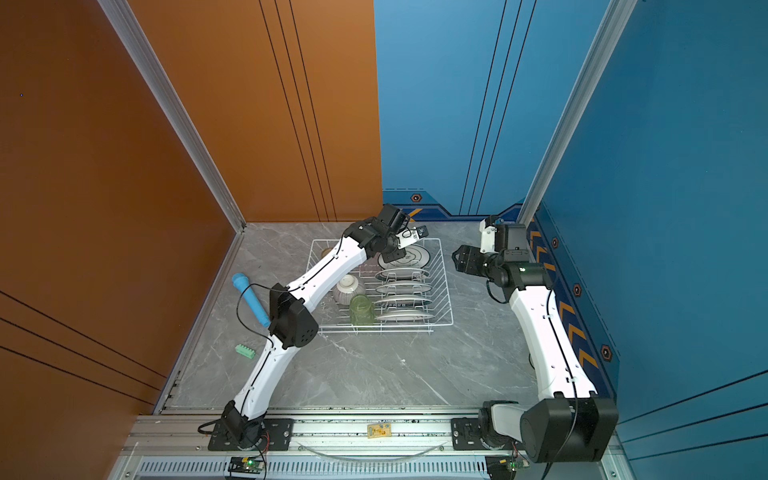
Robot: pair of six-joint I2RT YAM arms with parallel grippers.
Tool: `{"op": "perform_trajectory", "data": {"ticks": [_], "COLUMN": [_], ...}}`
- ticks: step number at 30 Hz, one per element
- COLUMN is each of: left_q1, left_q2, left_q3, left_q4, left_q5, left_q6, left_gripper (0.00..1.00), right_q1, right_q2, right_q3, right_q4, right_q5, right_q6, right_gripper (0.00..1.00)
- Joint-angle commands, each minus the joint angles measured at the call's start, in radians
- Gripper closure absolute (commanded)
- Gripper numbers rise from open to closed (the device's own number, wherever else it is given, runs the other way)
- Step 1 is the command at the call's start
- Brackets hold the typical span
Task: Unload the mixed dishes from the dish rack
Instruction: 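Lift the teal-rimmed plate out of the rack with the left gripper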
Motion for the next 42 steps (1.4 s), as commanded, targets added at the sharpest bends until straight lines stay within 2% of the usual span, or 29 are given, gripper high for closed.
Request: {"op": "perform_trajectory", "data": {"ticks": [1,11,15,18,22,25,30,32,35,42], "left_q1": [-0.016,0.003,0.028,0.054,0.093,0.125,0.187,0.204,0.216,0.219], "left_q2": [-0.121,-0.209,-0.247,-0.3,-0.364,-0.399,-0.458,-0.476,-0.491,-0.502], "left_q3": [-0.01,0.002,0.022,-0.002,-0.067,-0.127,-0.285,-0.359,-0.434,-0.545], "left_q4": [0.033,0.076,0.08,0.079,0.082,0.095,0.245,0.334,0.432,0.617], "left_q5": [0.019,-0.016,0.01,0.103,0.251,0.368,0.607,0.684,0.759,0.864], "left_q6": [-0.116,-0.172,-0.265,-0.376,-0.533,-0.639,-0.844,-0.925,-1.005,-1.144], "left_gripper": [1.0,1.0,1.0,1.0,1.0,1.0,1.0,1.0,1.0,1.0], "right_q1": [-0.006,-0.029,-0.041,-0.063,-0.083,-0.083,-0.083,-0.083,-0.079,-0.071], "right_q2": [-0.025,-0.022,-0.024,-0.032,-0.041,-0.039,-0.031,-0.029,-0.021,0.018], "right_q3": [-0.013,-0.027,-0.042,-0.076,-0.156,-0.202,-0.244,-0.273,-0.3,-0.299], "right_q4": [0.022,0.056,0.081,0.157,0.367,0.486,0.557,0.646,0.766,0.805], "right_q5": [0.002,-0.045,-0.124,-0.283,-0.511,-0.602,-0.638,-0.658,-0.679,-0.651], "right_q6": [0.014,0.038,0.049,0.096,0.231,0.306,0.347,0.404,0.491,0.523], "right_gripper": [0.22,0.23,0.24,0.26,0.27,0.28,0.3,0.31,0.32,0.32]}}
